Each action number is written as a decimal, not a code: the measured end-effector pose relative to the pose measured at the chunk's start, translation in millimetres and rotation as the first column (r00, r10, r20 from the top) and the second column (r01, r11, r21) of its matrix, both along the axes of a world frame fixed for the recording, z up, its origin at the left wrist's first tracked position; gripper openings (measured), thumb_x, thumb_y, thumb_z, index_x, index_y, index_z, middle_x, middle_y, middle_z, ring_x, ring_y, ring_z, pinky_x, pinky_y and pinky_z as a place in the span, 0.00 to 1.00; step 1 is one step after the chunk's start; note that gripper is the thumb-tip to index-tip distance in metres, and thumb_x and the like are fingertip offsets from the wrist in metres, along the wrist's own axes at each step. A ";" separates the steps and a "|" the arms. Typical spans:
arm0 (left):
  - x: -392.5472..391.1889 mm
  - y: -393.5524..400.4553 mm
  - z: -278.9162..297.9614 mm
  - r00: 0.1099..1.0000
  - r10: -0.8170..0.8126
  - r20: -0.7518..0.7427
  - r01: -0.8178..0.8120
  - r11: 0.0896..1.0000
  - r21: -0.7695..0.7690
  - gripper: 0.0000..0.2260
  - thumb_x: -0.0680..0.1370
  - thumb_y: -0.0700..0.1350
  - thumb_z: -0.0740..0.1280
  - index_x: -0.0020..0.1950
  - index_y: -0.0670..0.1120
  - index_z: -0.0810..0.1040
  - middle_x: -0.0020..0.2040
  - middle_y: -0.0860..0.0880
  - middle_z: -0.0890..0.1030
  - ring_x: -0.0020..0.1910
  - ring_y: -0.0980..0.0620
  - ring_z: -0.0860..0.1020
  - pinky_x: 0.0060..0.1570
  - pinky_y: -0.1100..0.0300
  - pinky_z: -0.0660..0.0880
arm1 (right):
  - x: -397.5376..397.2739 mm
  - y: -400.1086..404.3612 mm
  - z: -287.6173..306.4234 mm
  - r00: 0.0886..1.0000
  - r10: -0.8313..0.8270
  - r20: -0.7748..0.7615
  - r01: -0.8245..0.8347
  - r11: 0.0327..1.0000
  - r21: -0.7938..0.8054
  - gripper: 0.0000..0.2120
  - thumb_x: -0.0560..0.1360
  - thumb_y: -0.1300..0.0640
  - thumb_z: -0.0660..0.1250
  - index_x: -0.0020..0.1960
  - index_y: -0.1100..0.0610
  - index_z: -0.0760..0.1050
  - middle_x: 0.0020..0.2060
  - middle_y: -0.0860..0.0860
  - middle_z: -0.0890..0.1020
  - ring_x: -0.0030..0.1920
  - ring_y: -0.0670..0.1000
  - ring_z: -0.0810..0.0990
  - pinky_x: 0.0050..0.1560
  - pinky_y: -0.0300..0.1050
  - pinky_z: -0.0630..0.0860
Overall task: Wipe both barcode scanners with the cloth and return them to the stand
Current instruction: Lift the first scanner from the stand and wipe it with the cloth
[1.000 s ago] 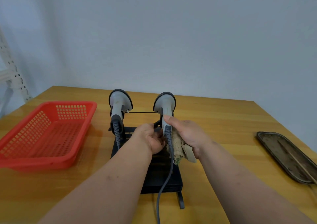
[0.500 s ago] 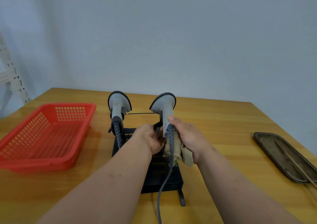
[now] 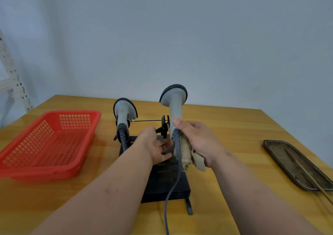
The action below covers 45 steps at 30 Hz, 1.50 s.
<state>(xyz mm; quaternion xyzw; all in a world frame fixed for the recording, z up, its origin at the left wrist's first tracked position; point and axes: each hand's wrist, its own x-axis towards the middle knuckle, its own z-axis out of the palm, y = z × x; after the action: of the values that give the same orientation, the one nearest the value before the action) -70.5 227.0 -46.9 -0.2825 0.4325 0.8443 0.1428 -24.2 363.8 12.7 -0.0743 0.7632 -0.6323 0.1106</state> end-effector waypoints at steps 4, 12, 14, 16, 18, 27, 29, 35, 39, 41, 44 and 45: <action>19.8 -2.5 9.0 0.999 -0.034 -0.029 0.033 0.999 -0.033 0.25 0.76 0.59 0.59 0.67 0.46 0.68 0.56 0.40 0.80 0.56 0.41 0.78 0.61 0.39 0.72 | 10.6 -0.8 1.0 1.000 0.000 -0.020 0.000 1.000 0.019 0.24 0.74 0.40 0.68 0.47 0.64 0.81 0.37 0.58 0.82 0.36 0.57 0.80 0.46 0.60 0.81; 83.5 -12.0 53.6 0.915 -0.137 -0.380 0.069 0.980 -0.188 0.21 0.79 0.58 0.60 0.57 0.43 0.80 0.58 0.41 0.82 0.57 0.42 0.79 0.62 0.45 0.73 | 36.1 -9.8 7.6 0.983 -0.017 -0.182 0.050 0.982 0.182 0.21 0.73 0.36 0.66 0.42 0.55 0.79 0.30 0.47 0.80 0.32 0.49 0.78 0.37 0.50 0.77; 94.4 -19.3 64.1 0.877 -0.197 -0.439 0.112 0.971 -0.210 0.20 0.79 0.57 0.60 0.57 0.43 0.82 0.58 0.42 0.83 0.59 0.43 0.79 0.60 0.47 0.75 | 44.2 -14.1 8.7 0.966 -0.016 -0.259 0.083 0.964 0.252 0.20 0.74 0.36 0.65 0.39 0.53 0.77 0.28 0.44 0.76 0.30 0.46 0.75 0.34 0.43 0.71; 102.3 -25.9 68.3 0.852 -0.236 -0.468 0.134 0.961 -0.240 0.18 0.78 0.54 0.63 0.57 0.42 0.82 0.59 0.39 0.81 0.55 0.43 0.80 0.53 0.50 0.79 | 53.4 -19.0 12.0 0.945 -0.004 -0.328 0.106 0.950 0.294 0.21 0.75 0.38 0.65 0.35 0.55 0.75 0.25 0.44 0.73 0.26 0.43 0.70 0.30 0.37 0.66; 110.5 -31.0 71.0 0.853 -0.237 -0.464 0.134 0.961 -0.244 0.17 0.77 0.50 0.67 0.59 0.39 0.80 0.60 0.37 0.80 0.52 0.43 0.79 0.47 0.51 0.80 | 60.1 -24.4 13.4 0.914 0.013 -0.406 0.134 0.933 0.333 0.25 0.75 0.40 0.65 0.36 0.62 0.72 0.28 0.48 0.71 0.25 0.44 0.66 0.27 0.37 0.61; 130.5 -49.2 64.2 0.859 -0.186 -0.478 0.127 0.980 -0.154 0.20 0.69 0.45 0.72 0.59 0.40 0.79 0.52 0.37 0.80 0.54 0.38 0.78 0.60 0.39 0.72 | 81.1 -45.1 8.8 0.873 0.107 -0.477 0.141 0.879 0.456 0.20 0.69 0.31 0.65 0.37 0.49 0.73 0.38 0.45 0.73 0.33 0.42 0.72 0.32 0.31 0.67; 134.1 -53.0 64.7 0.856 -0.176 -0.487 0.147 0.984 -0.097 0.19 0.71 0.45 0.70 0.60 0.39 0.77 0.53 0.36 0.80 0.54 0.38 0.79 0.60 0.39 0.73 | 87.2 -40.2 10.4 0.930 0.060 -0.363 0.061 0.948 0.313 0.24 0.69 0.30 0.64 0.39 0.52 0.77 0.32 0.47 0.79 0.30 0.44 0.76 0.31 0.31 0.69; 140.3 -66.3 65.0 0.867 -0.091 -0.491 0.117 0.993 0.022 0.21 0.70 0.47 0.69 0.60 0.40 0.76 0.46 0.43 0.79 0.42 0.47 0.78 0.42 0.49 0.80 | 86.0 -21.0 6.0 0.981 -0.190 0.031 0.191 0.941 -0.278 0.08 0.77 0.63 0.61 0.50 0.55 0.77 0.43 0.57 0.78 0.39 0.58 0.78 0.40 0.51 0.76; 140.3 -65.4 59.7 0.848 -0.092 -0.522 0.128 0.991 0.034 0.24 0.70 0.48 0.69 0.63 0.38 0.74 0.44 0.42 0.80 0.42 0.46 0.78 0.48 0.47 0.78 | 103.1 -35.4 8.4 0.921 -0.193 -0.339 0.174 0.981 -0.085 0.12 0.77 0.61 0.66 0.50 0.44 0.69 0.47 0.45 0.77 0.40 0.39 0.78 0.34 0.31 0.74; 141.8 -63.1 58.4 0.827 -0.119 -0.550 0.160 0.987 0.028 0.25 0.72 0.48 0.68 0.65 0.37 0.73 0.51 0.38 0.80 0.50 0.40 0.78 0.54 0.44 0.76 | 110.5 -47.3 0.1 0.863 -0.163 -0.478 0.151 0.987 -0.064 0.13 0.76 0.61 0.68 0.50 0.44 0.69 0.46 0.42 0.78 0.43 0.36 0.78 0.36 0.30 0.74; 143.2 -61.5 56.7 0.805 -0.139 -0.577 0.175 0.984 0.007 0.23 0.73 0.47 0.67 0.64 0.38 0.75 0.53 0.37 0.81 0.50 0.41 0.80 0.49 0.47 0.80 | 111.3 -56.5 -16.3 0.732 -0.185 -0.656 0.225 0.974 -0.024 0.12 0.75 0.56 0.69 0.50 0.42 0.69 0.46 0.39 0.77 0.46 0.43 0.79 0.41 0.37 0.77; 143.4 -61.2 56.1 0.800 -0.137 -0.584 0.173 0.985 0.006 0.22 0.72 0.47 0.67 0.63 0.38 0.75 0.50 0.39 0.81 0.47 0.42 0.80 0.45 0.49 0.81 | 110.2 -56.7 -20.1 0.677 -0.178 -0.715 0.252 0.968 -0.002 0.11 0.74 0.56 0.69 0.50 0.42 0.70 0.45 0.40 0.77 0.45 0.45 0.78 0.42 0.38 0.76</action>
<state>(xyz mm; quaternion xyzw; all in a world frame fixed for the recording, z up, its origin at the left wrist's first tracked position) 72.9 165.8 9.2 0.0295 0.4517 0.8880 0.0806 86.0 307.1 -7.4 -0.2161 0.7797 -0.5256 -0.2631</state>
